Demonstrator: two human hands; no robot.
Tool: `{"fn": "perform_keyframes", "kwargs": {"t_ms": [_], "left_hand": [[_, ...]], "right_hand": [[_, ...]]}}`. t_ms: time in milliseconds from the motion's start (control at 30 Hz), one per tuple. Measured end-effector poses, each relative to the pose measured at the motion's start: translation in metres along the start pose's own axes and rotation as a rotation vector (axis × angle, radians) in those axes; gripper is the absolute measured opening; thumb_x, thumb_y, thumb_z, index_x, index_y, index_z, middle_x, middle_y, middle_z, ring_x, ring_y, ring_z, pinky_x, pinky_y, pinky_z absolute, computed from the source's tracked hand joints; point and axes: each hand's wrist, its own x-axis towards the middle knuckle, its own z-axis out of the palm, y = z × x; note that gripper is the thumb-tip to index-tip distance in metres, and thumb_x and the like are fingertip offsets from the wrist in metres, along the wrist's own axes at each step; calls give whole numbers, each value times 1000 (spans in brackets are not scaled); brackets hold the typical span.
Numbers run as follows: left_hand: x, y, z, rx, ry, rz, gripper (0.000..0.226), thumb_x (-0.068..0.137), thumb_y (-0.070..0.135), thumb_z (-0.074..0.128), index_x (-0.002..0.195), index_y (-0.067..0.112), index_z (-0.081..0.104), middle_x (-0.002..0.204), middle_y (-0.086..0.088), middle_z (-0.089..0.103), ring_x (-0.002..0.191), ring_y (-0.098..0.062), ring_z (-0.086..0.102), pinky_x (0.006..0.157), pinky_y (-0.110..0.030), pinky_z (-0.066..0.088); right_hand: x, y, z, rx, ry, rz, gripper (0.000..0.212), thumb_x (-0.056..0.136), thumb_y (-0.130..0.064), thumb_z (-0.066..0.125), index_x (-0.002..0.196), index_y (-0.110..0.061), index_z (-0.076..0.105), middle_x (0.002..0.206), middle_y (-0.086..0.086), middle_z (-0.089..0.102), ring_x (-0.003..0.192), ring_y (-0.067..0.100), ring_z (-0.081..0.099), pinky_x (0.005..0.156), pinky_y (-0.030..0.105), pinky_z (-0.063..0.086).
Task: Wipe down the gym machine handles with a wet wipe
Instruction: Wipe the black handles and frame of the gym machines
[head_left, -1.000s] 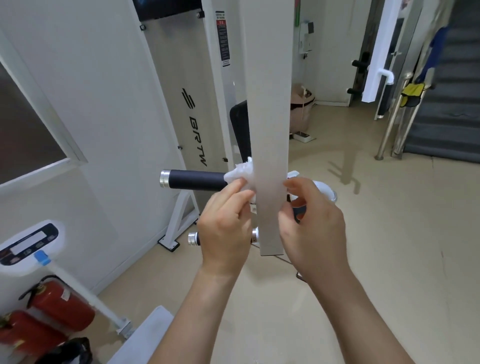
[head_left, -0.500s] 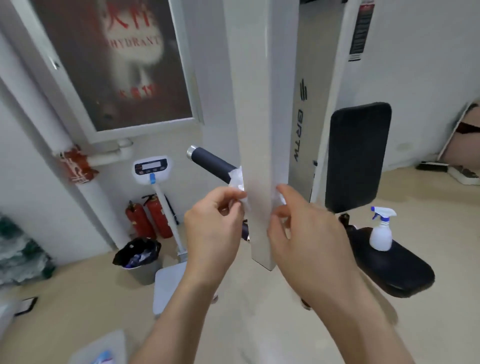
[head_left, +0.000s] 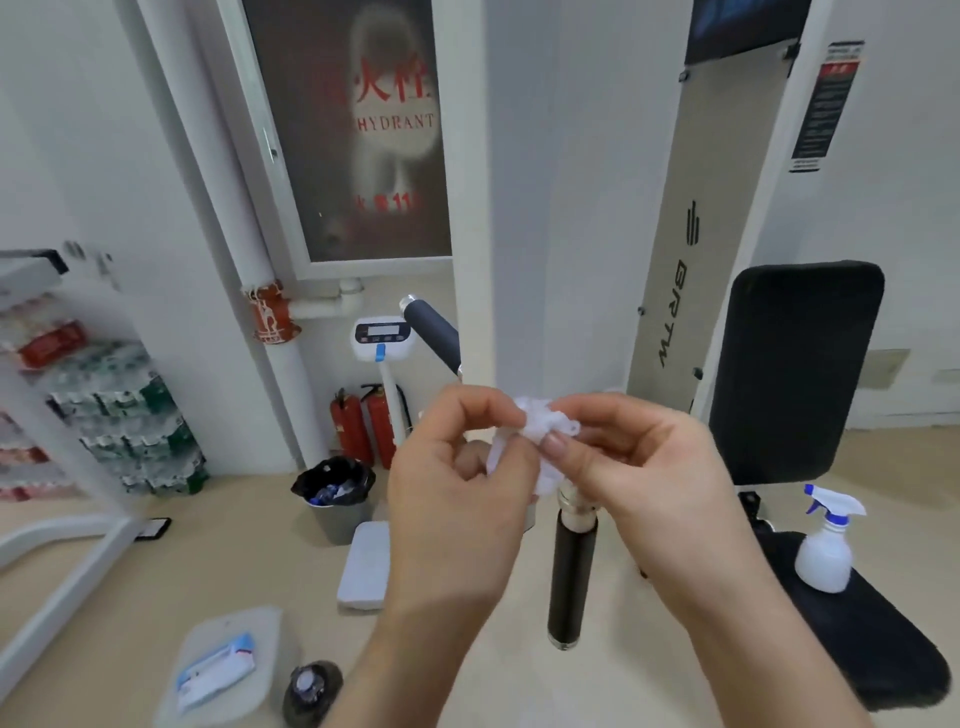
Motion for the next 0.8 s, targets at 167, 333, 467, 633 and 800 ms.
{"fn": "perform_keyframes", "kwargs": {"t_ms": [167,333,467,633,800], "left_hand": [[-33,0,21,404,97,266,23,75,6,68,69,25,55,65,8,53,52,-5,43,50,-14,33],[-38,11,49,811,124,471,7,72,16,60,73,21,55,70,7,55,58,-16,51,48,-33,41],[-22,9,85,1083,155,498,6,72,22,53,72,20,59,68,3,53,51,-19,50,39,-28,34],[4,-18,138,1317,325,371,20,78,23,45,81,18,64,73,0,55,53,-21,52,49,-21,25],[9,-39,173,1590,362,135,28,67,18,55,92,20,66,79,1,57,66,-23,54,51,-29,38]], "right_hand": [[-19,5,-25,-285,35,-145,10,81,-21,73,87,-29,75,85,-3,70,80,11,65,69,30,54],[-4,-11,-67,-112,-386,-16,14,89,-12,63,94,-18,75,83,-2,73,70,2,60,62,19,45],[43,7,-95,54,-526,29,23,76,-5,66,95,-18,70,75,1,69,67,11,60,57,21,42],[107,43,-112,163,-593,63,21,74,2,61,81,-14,72,67,10,63,58,17,54,54,25,45],[152,65,-119,232,-554,148,20,83,9,57,80,-6,70,66,13,64,56,16,57,55,23,51]]}}
